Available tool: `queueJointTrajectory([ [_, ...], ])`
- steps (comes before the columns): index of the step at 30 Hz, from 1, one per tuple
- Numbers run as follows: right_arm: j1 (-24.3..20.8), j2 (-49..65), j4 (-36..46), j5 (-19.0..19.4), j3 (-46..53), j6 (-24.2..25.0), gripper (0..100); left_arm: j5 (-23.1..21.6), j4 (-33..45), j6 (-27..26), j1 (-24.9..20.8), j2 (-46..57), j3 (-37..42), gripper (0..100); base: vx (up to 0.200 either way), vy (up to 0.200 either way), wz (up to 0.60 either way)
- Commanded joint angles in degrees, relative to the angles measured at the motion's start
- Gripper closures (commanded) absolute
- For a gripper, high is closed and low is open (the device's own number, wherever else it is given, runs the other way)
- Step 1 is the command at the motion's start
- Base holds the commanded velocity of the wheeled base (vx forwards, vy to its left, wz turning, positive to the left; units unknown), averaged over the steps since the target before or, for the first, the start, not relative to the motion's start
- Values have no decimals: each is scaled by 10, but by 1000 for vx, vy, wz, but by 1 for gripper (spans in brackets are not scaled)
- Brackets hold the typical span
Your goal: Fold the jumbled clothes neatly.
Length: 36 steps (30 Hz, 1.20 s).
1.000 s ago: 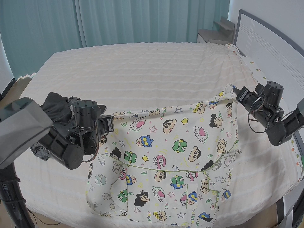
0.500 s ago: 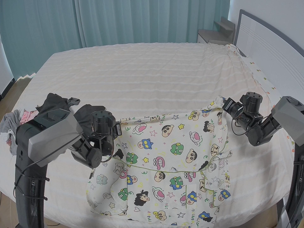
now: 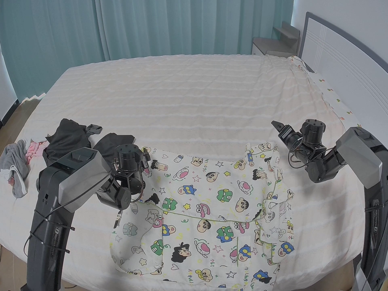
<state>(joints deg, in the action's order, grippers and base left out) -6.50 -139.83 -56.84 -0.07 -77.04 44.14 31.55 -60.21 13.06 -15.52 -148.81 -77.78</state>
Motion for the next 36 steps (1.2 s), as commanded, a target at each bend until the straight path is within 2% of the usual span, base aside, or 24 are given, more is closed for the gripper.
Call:
queueJointTrajectory([
  [1, 5, 12, 19, -1, -5, 44, 0, 0, -29, 11, 19, -2, -8, 0, 0, 0, 0],
  [9, 1, 119, 28, 3, 137, 52, 0, -7, -19, 8, 51, 88, 20, 0, 0, 0, 0],
  [10, 2, 181, 28, 3, 204, 53, 0, -30, -3, 14, 54, 145, 66, 0, 0, 0, 0],
  [12, 2, 194, 28, 4, 219, 53, 0, -35, -1, 18, 53, 157, 80, 0, 0, 0, 0],
  [14, 2, 242, 24, 4, 275, 55, 0, -48, 4, 37, 48, 208, 135, 0, 0, 0, 0],
  [18, -2, 351, -18, 7, 406, 61, 0, -76, 14, 85, 0, 317, 304, 0, 0, 0, 0],
  [24, -9, 415, -92, 0, 520, 64, 0, -83, 45, 181, -101, 428, 482, 0, 0, 0, 0],
  [25, -9, 418, -96, 0, 525, 64, 0, -83, 48, 188, -107, 433, 490, 0, 0, 0, 0],
  [28, -9, 466, -112, 2, 596, 67, 0, -83, 107, 262, -164, 484, 549, 0, 0, 0, 0],
  [34, -24, 530, -112, 6, 664, 77, 0, -87, 202, 385, -211, 527, 582, 0, 0, 0, 0],
  [36, -26, 541, -112, 8, 667, 76, 0, -96, 222, 412, -226, 529, 591, 0, 0, 0, 0],
])
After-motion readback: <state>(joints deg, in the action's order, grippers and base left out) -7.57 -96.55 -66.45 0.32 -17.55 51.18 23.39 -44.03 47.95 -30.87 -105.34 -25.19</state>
